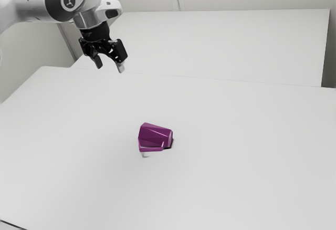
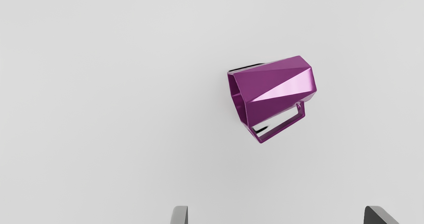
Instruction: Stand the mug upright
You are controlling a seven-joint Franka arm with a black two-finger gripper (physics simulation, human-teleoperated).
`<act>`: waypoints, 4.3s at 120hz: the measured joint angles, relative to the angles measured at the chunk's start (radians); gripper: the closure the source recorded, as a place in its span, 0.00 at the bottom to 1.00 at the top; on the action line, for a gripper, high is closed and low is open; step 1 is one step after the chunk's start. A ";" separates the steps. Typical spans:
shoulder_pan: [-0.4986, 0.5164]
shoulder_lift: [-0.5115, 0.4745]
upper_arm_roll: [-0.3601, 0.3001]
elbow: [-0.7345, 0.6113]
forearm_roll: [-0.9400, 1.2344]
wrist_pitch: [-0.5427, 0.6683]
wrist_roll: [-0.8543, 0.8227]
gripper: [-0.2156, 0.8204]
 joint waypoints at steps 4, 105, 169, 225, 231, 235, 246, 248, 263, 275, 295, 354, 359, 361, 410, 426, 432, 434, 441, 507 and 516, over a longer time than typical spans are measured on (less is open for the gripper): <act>-0.001 0.001 0.000 0.000 0.000 0.000 0.000 0.24; 0.042 -0.014 0.069 -0.353 -0.285 0.337 0.142 0.25; 0.069 -0.038 0.074 -0.624 -0.636 0.639 0.398 0.25; 0.080 -0.027 0.080 -0.744 -1.023 0.755 0.711 0.25; 0.078 -0.021 0.080 -0.754 -1.054 0.758 0.739 0.25; 0.077 -0.017 0.080 -0.758 -1.075 0.758 0.757 0.25; 0.073 -0.011 0.080 -0.768 -1.117 0.757 0.800 0.25; 0.072 -0.009 0.080 -0.769 -1.125 0.755 0.807 0.25; 0.068 0.001 0.080 -0.772 -1.162 0.732 0.843 0.25; 0.066 0.011 0.080 -0.772 -1.185 0.711 0.870 0.25; 0.062 0.024 0.080 -0.772 -1.246 0.679 0.920 0.25; 0.091 0.064 0.080 -0.772 -1.411 0.619 1.093 0.28; 0.089 0.069 0.080 -0.772 -1.417 0.614 1.104 0.28; 0.088 0.070 0.080 -0.772 -1.419 0.611 1.108 0.28; 0.093 0.088 0.080 -0.775 -1.460 0.563 1.181 0.58; 0.093 0.086 0.080 -0.775 -1.465 0.559 1.196 0.77; 0.093 0.086 0.080 -0.775 -1.466 0.560 1.201 0.82; 0.093 0.086 0.079 -0.775 -1.467 0.561 1.203 0.83; 0.092 0.085 0.079 -0.775 -1.467 0.563 1.209 0.87; 0.086 -0.014 0.076 -0.766 -1.456 0.573 1.254 0.96; 0.084 -0.028 0.074 -0.733 -1.398 0.574 1.241 0.96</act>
